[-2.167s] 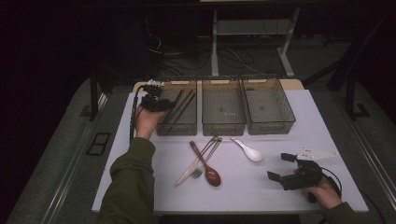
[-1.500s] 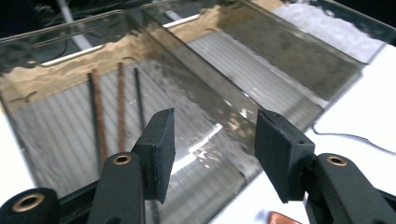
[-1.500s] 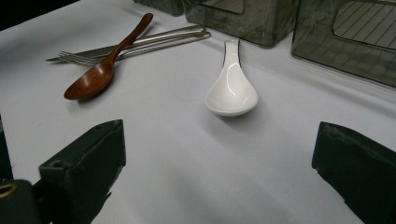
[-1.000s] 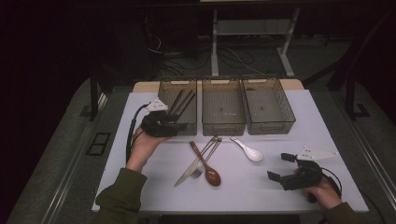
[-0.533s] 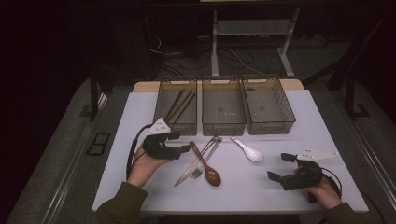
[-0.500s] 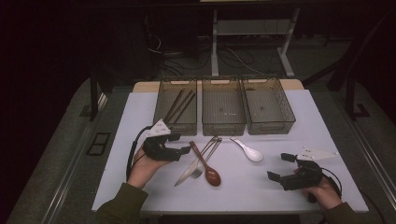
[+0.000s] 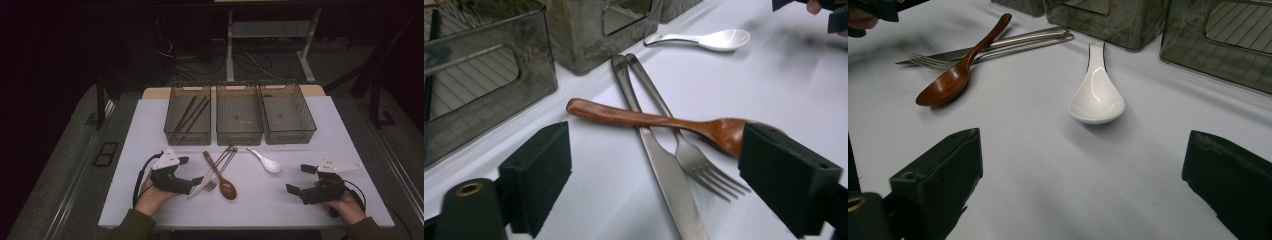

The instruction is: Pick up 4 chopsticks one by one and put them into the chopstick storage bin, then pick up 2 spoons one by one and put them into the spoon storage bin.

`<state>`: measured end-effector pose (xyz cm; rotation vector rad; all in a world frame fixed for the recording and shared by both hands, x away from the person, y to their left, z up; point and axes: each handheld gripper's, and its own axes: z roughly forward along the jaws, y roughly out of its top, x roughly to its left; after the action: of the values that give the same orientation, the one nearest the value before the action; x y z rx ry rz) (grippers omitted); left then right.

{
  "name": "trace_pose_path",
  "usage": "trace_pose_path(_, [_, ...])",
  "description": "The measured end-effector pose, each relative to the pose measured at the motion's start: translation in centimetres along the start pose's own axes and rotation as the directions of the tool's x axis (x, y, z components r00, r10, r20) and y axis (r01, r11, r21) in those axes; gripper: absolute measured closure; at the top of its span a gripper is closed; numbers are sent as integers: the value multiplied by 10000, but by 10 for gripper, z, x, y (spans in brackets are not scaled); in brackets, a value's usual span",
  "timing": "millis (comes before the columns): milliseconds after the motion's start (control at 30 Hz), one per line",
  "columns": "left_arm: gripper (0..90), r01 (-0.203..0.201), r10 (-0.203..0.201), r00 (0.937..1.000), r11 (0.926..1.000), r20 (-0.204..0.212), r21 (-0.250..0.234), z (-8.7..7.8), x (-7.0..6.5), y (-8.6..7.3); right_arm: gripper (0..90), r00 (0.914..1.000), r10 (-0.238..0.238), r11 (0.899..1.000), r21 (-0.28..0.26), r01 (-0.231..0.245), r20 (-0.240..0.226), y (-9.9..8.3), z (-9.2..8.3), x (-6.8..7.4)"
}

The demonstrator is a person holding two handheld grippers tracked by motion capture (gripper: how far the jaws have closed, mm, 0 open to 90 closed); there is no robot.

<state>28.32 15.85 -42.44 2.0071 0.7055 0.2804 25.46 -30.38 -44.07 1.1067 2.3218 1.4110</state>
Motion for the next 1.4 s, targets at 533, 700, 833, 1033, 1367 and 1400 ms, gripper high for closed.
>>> trace_pose_path(533, [0, 203, -202, 9998, 9996, -39, 170, -3, 1, -9, 25, 9989, 386, 9989, -264, -378, 284, 11, -5, -2])
trace_pose_path(700, [0, 150, -148, 9998, 9998, -107, 135, -5, 4, -11, 25, 9982, 523, 9983, -285, -515, 284, 18, -6, -6])
trace_pose_path(833, [0, 219, -218, 9997, 9997, -82, 115, -5, 5, -13, 26, 9980, 547, 9982, -251, -539, 320, 23, -3, -8])
trace_pose_path(1033, [0, 182, -180, 9998, 9997, -95, 159, -5, 5, -13, 26, 9984, 528, 9986, -65, -527, 225, 28, 3, -11])
trace_pose_path(1367, [0, 203, -202, 9998, 9995, -29, 225, -5, 3, -12, 26, 9992, 379, 9987, 335, -383, 124, 37, 15, -15])
trace_pose_path(1400, [0, 204, -204, 9998, 9995, -16, 234, -4, 3, -12, 26, 9992, 379, 9987, 340, -383, 113, 38, 16, -16])
